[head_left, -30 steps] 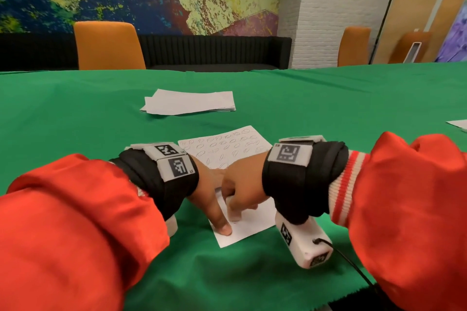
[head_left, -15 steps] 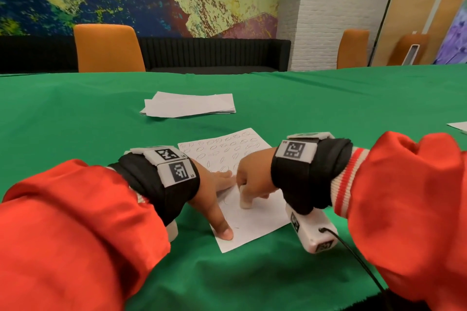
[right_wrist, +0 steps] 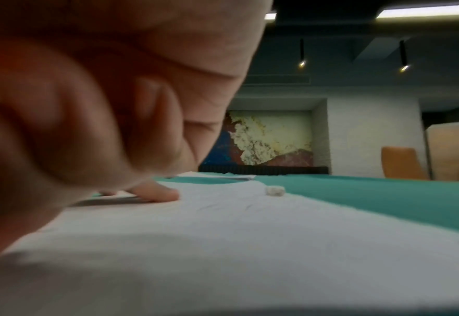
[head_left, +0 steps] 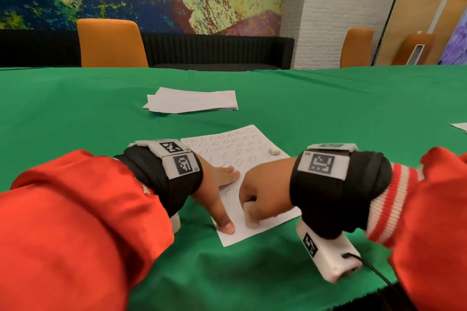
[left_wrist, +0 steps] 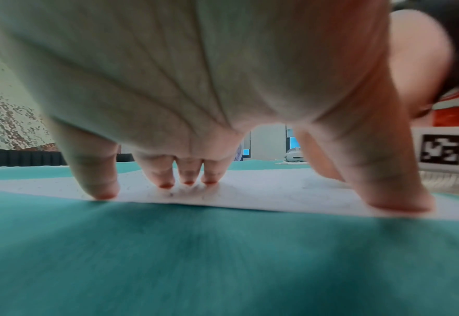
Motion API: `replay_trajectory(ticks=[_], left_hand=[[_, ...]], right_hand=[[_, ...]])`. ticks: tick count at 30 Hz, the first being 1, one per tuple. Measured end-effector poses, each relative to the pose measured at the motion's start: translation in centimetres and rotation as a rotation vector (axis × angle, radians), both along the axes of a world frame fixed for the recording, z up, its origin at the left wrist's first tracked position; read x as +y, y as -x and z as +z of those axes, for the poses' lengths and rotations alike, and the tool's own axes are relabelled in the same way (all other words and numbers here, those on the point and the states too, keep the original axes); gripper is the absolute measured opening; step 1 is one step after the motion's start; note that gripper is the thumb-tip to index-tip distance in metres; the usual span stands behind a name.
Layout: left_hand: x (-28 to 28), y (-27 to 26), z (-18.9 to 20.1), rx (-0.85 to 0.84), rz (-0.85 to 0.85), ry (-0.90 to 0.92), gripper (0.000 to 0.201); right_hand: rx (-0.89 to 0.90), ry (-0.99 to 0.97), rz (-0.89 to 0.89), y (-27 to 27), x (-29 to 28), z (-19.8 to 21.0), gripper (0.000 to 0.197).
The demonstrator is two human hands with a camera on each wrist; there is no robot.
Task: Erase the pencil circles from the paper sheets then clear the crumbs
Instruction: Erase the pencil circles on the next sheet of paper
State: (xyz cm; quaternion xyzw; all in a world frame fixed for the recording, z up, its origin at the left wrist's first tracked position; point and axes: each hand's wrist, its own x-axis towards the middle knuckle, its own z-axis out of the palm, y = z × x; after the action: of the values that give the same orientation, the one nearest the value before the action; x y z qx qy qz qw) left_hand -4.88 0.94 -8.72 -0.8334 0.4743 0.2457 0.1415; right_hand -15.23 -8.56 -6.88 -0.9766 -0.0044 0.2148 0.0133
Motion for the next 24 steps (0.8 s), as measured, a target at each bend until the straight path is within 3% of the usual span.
replay_trajectory(ticks=[7, 11, 14, 18, 24], left_hand=[[0.1, 0.5, 0.4, -0.088, 0.006, -0.049, 0.114], [0.1, 0.4, 0.4, -0.067, 0.001, -0.048, 0.115], [0.1, 0.4, 0.4, -0.081, 0.0, -0.058, 0.115], [0.1, 0.5, 0.4, -0.096, 0.002, -0.055, 0.115], [0.2, 0.6, 0.6, -0.091, -0.013, -0.043, 0.113]], right_hand=[[-0.012, -0.024, -0.154, 0.1, -1.7, 0.3, 0.023], [0.005, -0.035, -0.052, 0.5, -0.8, -0.1, 0.016], [0.022, -0.061, -0.108, 0.5, -1.0, 0.2, 0.024], [-0.037, -0.034, -0.25, 0.5, -2.9, 0.3, 0.02], [-0.201, 0.007, -0.213, 1.4, -2.6, 0.4, 0.018]])
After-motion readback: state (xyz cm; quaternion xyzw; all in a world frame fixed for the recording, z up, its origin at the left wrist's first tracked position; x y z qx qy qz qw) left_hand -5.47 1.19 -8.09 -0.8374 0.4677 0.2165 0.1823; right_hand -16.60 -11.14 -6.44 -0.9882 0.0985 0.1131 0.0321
